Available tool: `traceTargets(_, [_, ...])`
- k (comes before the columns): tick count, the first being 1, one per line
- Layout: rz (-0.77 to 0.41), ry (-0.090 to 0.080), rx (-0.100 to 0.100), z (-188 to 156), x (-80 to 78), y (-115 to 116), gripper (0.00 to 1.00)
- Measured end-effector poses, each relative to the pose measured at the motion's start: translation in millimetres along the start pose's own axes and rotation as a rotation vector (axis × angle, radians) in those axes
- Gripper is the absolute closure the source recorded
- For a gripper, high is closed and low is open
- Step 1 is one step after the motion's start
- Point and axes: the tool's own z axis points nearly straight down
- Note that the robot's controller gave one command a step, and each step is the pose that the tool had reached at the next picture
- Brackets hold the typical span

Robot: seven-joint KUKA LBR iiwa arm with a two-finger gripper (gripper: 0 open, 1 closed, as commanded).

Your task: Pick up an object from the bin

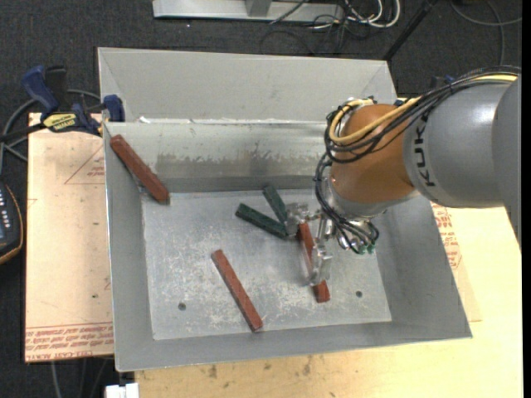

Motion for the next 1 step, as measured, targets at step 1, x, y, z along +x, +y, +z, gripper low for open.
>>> traceTargets(1, [0.086, -0.009, -0.003, -60.0, -58.4, 17.4, 0.00])
